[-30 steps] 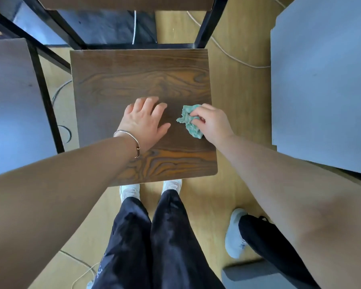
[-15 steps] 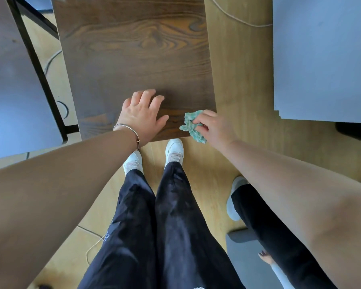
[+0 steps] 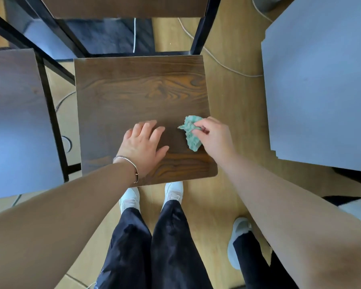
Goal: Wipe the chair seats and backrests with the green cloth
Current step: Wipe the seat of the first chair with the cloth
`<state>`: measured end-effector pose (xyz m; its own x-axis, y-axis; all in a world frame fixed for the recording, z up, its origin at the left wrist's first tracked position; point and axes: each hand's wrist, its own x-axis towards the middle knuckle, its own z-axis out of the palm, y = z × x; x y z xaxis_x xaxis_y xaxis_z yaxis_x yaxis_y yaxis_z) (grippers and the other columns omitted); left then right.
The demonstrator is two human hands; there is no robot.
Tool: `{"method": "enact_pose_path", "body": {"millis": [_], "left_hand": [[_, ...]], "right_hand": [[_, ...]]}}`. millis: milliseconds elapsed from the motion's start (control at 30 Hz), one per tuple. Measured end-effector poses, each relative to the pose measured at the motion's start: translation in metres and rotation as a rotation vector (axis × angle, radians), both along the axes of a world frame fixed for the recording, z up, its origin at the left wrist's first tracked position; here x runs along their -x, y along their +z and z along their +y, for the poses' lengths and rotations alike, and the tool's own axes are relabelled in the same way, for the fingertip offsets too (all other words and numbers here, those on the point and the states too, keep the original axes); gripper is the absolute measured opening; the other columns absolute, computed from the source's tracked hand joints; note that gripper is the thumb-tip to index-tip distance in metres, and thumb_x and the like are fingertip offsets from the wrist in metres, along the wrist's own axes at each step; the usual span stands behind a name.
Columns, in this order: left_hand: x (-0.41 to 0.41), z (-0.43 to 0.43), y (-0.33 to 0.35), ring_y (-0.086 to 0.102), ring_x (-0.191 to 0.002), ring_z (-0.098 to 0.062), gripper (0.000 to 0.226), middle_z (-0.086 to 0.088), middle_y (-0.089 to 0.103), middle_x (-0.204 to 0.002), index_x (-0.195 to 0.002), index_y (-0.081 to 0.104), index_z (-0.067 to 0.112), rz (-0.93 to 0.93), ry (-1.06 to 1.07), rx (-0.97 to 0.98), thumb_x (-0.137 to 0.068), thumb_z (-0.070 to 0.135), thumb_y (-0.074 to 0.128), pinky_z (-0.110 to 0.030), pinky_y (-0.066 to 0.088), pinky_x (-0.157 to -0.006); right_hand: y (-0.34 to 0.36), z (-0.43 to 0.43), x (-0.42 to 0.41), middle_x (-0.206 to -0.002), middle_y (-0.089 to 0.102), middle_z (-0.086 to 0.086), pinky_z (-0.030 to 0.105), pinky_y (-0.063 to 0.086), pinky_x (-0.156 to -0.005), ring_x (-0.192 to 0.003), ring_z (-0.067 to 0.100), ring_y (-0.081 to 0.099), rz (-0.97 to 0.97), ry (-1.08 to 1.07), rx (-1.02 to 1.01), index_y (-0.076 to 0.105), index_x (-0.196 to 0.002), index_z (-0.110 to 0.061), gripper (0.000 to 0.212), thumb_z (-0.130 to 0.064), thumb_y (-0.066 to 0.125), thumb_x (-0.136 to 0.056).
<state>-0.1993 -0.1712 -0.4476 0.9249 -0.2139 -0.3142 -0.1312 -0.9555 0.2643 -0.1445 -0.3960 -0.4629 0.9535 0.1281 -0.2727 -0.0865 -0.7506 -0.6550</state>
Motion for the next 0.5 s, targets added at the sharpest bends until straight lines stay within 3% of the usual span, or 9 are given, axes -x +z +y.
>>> {"method": "enact_pose_path", "body": {"millis": [167, 267, 500], "left_hand": [[-0.041, 0.003, -0.001, 0.049, -0.115, -0.036, 0.059, -0.010, 0.051, -0.133, -0.129, 0.053, 0.016, -0.065, 0.041, 0.027, -0.088, 0.054, 0.037, -0.048, 0.046, -0.086], [-0.068, 0.005, -0.004, 0.046, -0.119, -0.037, 0.057, -0.010, 0.049, -0.137, -0.132, 0.051, 0.016, -0.057, 0.094, 0.036, -0.090, 0.053, 0.042, -0.050, 0.043, -0.091], [-0.111, 0.009, -0.017, 0.036, -0.127, -0.033, 0.058, -0.006, 0.038, -0.146, -0.140, 0.041, 0.019, -0.043, 0.096, 0.027, -0.093, 0.053, 0.041, -0.048, 0.035, -0.102]], "right_hand": [[-0.002, 0.015, -0.091, -0.088, 0.059, -0.002, 0.021, 0.045, -0.066, -0.075, 0.011, 0.056, -0.057, 0.005, 0.032, 0.072, -0.095, -0.014, 0.010, -0.017, 0.070, -0.086], [-0.006, 0.018, -0.142, -0.095, 0.061, -0.003, 0.018, 0.046, -0.068, -0.079, 0.009, 0.057, -0.097, -0.027, 0.067, 0.072, -0.100, -0.016, 0.012, -0.019, 0.068, -0.089], [-0.024, 0.027, -0.204, -0.100, 0.065, -0.001, 0.030, 0.054, -0.080, -0.091, 0.014, 0.062, -0.084, -0.025, 0.120, 0.072, -0.102, -0.015, 0.016, -0.020, 0.071, -0.087]]}}
